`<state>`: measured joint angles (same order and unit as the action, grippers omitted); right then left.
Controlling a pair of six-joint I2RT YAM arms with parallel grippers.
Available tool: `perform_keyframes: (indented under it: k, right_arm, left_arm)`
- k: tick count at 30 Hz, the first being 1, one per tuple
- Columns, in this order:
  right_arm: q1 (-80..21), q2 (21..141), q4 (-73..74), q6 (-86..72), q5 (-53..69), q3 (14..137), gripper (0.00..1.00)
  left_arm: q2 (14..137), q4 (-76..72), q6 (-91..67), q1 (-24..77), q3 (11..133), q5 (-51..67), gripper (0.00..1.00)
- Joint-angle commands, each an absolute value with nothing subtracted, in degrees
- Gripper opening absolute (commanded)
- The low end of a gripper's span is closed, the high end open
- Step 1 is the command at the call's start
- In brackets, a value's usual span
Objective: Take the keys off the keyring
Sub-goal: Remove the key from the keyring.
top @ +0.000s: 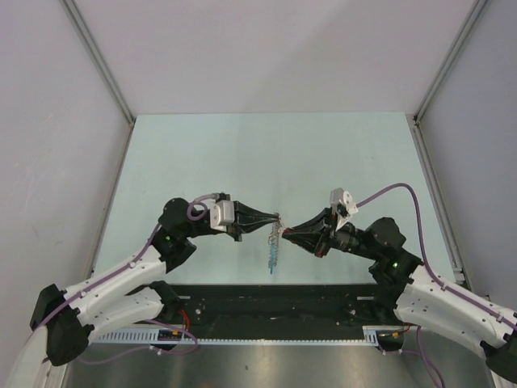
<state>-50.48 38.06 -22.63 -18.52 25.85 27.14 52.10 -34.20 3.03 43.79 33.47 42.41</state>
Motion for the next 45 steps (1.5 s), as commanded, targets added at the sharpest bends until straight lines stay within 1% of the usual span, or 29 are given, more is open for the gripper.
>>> perform_keyframes:
  k: [1, 3, 4, 6, 7, 9, 10, 12, 13, 16, 19, 22, 26, 33, 38, 45]
  right_arm:
    - [-51.24, 34.2, -18.02, -14.34, 24.0, 28.74, 0.0]
    - [-51.24, 32.27, -16.09, -11.43, 21.89, 28.74, 0.0]
    - [-51.24, 31.73, -15.56, -10.29, 21.36, 28.83, 0.0]
    - [-51.06, 30.85, -13.54, -6.87, 20.74, 29.26, 0.0]
    - [-51.15, 30.68, -12.67, -5.72, 20.57, 29.53, 0.0]
    - [-51.06, 30.76, -10.03, -2.83, 20.13, 30.67, 0.0]
    - [-51.06, 30.94, -9.24, -1.77, 20.04, 30.93, 0.0]
    - [-51.06, 30.85, -7.04, -0.18, 19.43, 31.9, 0.0]
    - [-51.15, 30.76, -6.51, 1.56, 19.42, 32.17, 0.0]
    - [-51.15, 30.32, -5.19, 4.56, 19.25, 32.78, 0.0]
    - [-51.33, 30.32, -4.48, 5.71, 18.28, 33.83, 0.0]
    - [-51.24, 31.11, -4.04, 6.24, 18.19, 34.54, 0.0]
    - [-51.33, 32.16, -4.66, 6.15, 16.18, 35.24, 0.0]
    - [-51.68, 35.15, -5.27, 4.13, 14.5, 36.74, 0.0]
    - [-51.86, 36.03, -5.45, 3.78, 13.36, 36.91, 0.0]
    - [-52.12, 36.56, -6.5, 2.99, 12.92, 37.0, 0.0]
  left_arm:
    - [50.1, -33.58, 3.09, 42.45, 34.98, 35.68, 0.01]
    - [49.75, -30.52, 2.46, 42.45, 36.03, 36.73, 0.06]
    - [49.22, -29.28, 2.46, 42.45, 36.47, 37.17, 0.13]
    - [49.04, -25.08, 2.55, 42.45, 38.13, 39.18, 0.19]
    - [48.87, -23.13, 3.33, 42.45, 38.75, 40.24, 0.24]
    - [49.04, -17.7, 4.56, 42.45, 41.29, 42.26, 0.29]
    - [49.48, -15.49, 5.09, 42.45, 42.35, 43.93, 0.33]
    - [50.88, -11.36, 6.85, 42.45, 45.59, 45.61, 0.37]
    - [51.41, -7.86, 7.29, 42.45, 46.75, 46.75, 0.4]
    - [54.05, -3.18, 5.54, 42.45, 50.09, 48.68, 0.4]
    - [57.3, -1.76, 0.98, 42.45, 52.47, 50.53, 0.42]
    - [58.62, 1.4, 2.1, 42.71, 53.18, 51.68, 0.41]
    - [57.48, 0.36, 2.73, 43.85, 50.72, 44.32, 0.41]
    - [54.67, -6.24, 1.58, 47.28, 46.06, 38.16, 0.46]
    - [56.86, -1.94, 3.69, 49.83, 48.24, 32.0, 0.45]
    - [58.09, -2.55, 4.31, 51.42, 47.81, 28.04, 0.45]
